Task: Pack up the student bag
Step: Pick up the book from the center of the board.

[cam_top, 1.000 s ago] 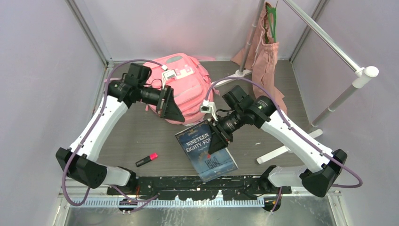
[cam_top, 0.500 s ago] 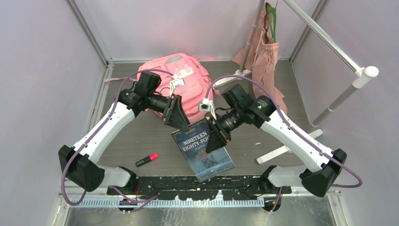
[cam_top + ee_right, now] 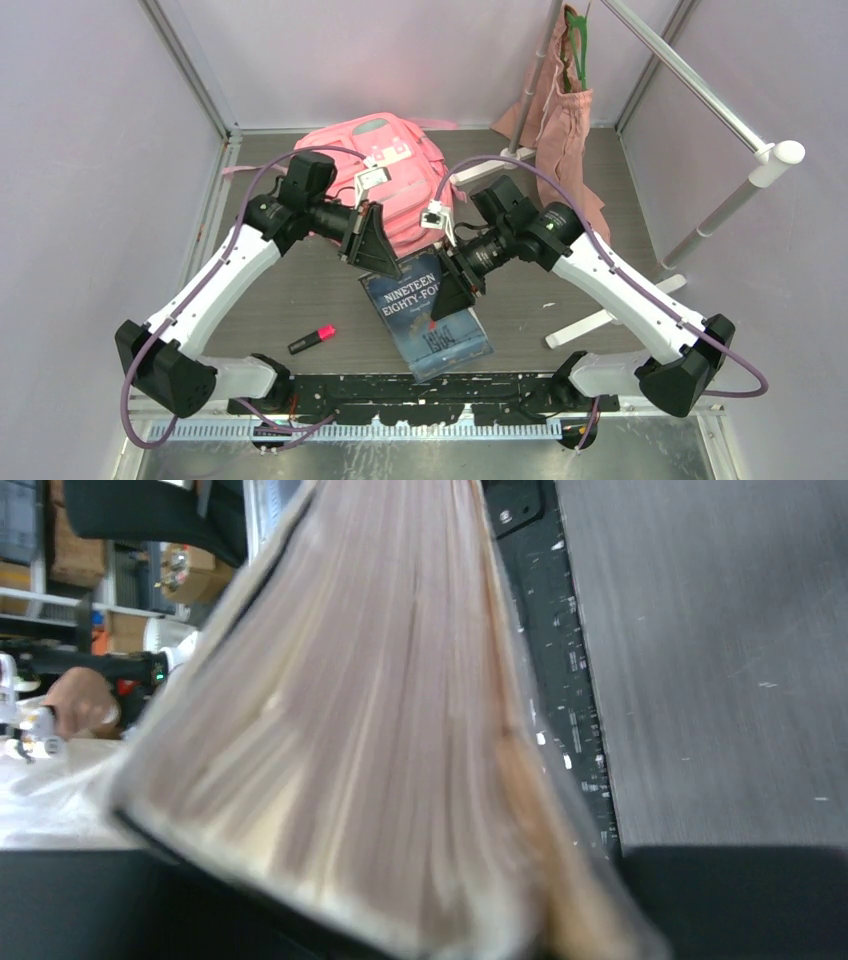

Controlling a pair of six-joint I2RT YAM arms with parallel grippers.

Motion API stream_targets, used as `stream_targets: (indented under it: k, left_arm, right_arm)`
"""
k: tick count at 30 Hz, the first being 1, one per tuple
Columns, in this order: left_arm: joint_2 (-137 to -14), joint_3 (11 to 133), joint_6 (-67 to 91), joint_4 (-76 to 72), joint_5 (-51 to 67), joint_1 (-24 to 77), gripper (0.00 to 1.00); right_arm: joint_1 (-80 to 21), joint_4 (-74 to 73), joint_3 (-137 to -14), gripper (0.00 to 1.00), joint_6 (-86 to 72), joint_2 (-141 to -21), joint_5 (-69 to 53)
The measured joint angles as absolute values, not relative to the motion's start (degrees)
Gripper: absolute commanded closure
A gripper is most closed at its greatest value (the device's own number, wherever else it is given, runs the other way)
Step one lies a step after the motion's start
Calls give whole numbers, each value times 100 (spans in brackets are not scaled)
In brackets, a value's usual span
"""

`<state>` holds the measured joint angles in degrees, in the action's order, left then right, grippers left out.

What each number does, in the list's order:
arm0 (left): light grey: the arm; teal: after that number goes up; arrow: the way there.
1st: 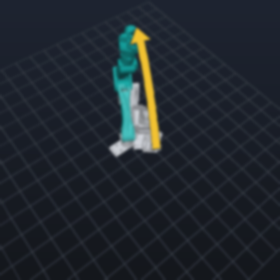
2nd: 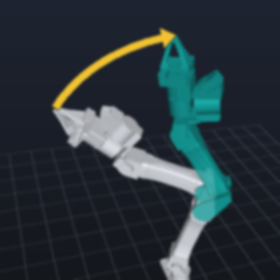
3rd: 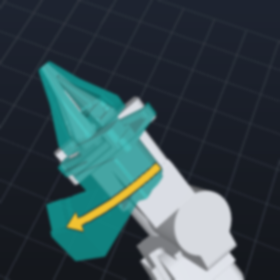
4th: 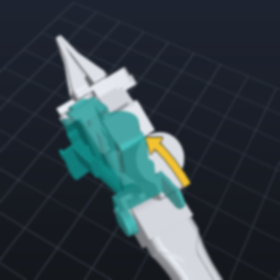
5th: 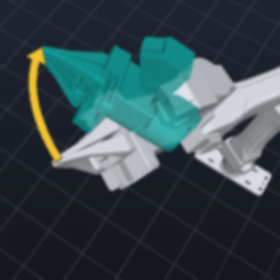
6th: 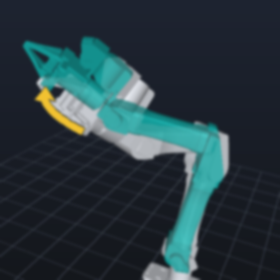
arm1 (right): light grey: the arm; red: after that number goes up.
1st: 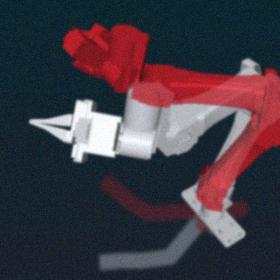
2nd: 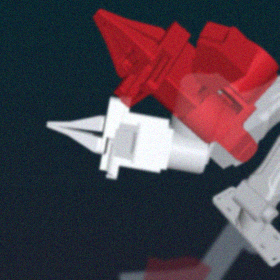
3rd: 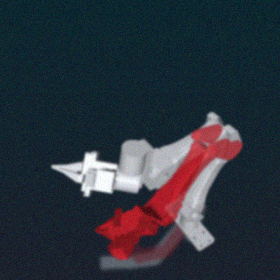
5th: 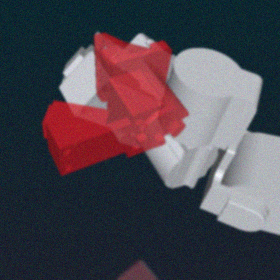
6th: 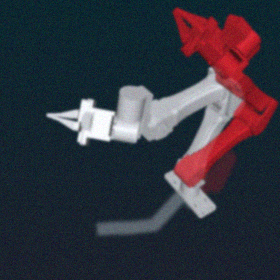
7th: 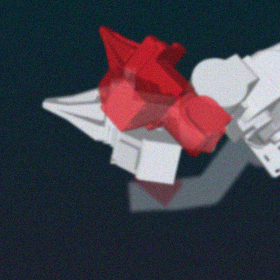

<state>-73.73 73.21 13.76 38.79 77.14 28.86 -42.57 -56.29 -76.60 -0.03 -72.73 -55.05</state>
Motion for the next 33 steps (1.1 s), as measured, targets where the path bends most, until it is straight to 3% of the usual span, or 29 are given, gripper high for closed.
stream_targets:
  k: [1, 2, 6, 11, 16, 20, 25, 33]
  left_arm:
    - [-7354, 7301, 1444, 3809, 7706, 2867, 100]
    - [-7310, 7255, 1509, 3732, 7649, 2812, 100]
    - [-7015, 6886, 2119, 3175, 7509, 2213, 100]
    - [-6604, 6125, 3975, 1374, 7293, 878, 100]
    - [-6495, 5686, 5690, -322, 6536, 220, 100]
    - [-6495, 5527, 6751, -1315, 6038, 19, 100]
    - [-6495, 5496, 7612, -2178, 5889, 25, 100]
    - [-6541, 5334, 8442, -3175, 5957, 27, 100]
  right_arm:
    - [-4244, -5605, -7660, 15, -106, -7258, -5463]
    - [-4202, -5487, -7660, 9, -209, -7231, -5395]
    - [-3909, -4998, -7658, 0, -543, -6952, -4842]
    - [-3406, -4602, -7614, 0, -993, -6399, -3579]
    - [-2740, -3568, -6897, 0, -2383, -5642, -2657]
    - [-2657, -1079, -5262, 0, -4320, -5273, -2657]
    - [-2727, 1492, -3750, 0, -6152, -5749, -2530]
    - [-2766, 3789, -3597, 1, -7240, -6300, -2388]
